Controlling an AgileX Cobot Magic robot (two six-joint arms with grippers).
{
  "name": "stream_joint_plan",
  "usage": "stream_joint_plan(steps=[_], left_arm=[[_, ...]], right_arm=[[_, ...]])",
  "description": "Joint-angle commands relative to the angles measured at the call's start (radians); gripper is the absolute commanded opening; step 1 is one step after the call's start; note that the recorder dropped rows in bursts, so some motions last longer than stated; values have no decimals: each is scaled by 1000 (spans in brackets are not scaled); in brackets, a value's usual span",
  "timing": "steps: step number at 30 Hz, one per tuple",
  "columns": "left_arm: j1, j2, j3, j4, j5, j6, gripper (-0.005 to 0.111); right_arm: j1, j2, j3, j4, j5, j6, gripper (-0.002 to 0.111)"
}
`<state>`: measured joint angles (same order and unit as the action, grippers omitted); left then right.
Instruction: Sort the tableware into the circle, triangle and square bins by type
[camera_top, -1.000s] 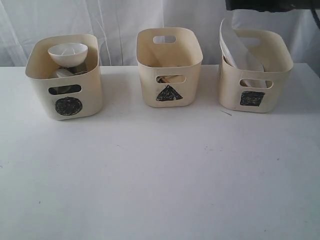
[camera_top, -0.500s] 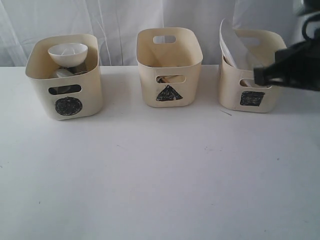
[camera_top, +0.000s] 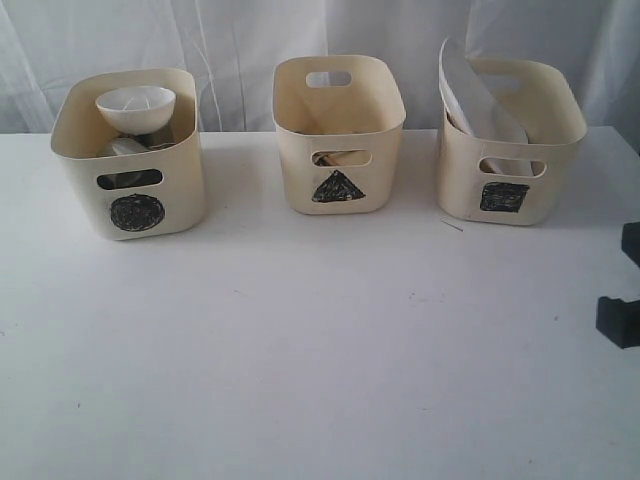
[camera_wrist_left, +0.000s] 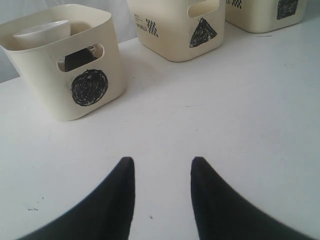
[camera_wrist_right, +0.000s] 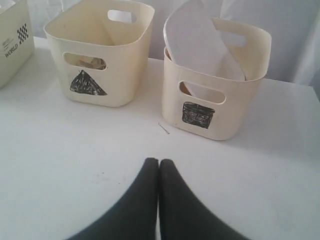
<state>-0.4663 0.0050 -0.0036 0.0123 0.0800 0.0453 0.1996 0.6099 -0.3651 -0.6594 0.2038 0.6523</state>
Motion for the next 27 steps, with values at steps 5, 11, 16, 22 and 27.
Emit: stream_joint_plan(steps=[5,11,16,22,27], left_arm=[[1,-5,4,-12,-1,0,43],[1,-5,4,-12,-1,0,43],[1,-5,4,-12,-1,0,43],[1,-5,4,-12,-1,0,43],[1,-5,4,-12,-1,0,43]], right_arm=[[2,-117,8,15,197,5,0],[2,-130,8,13,207,5,0],[2,-130,8,13,207,5,0],[2,-140,35,10,185,-2,0],[2,-263,118,16,98,-9,0]])
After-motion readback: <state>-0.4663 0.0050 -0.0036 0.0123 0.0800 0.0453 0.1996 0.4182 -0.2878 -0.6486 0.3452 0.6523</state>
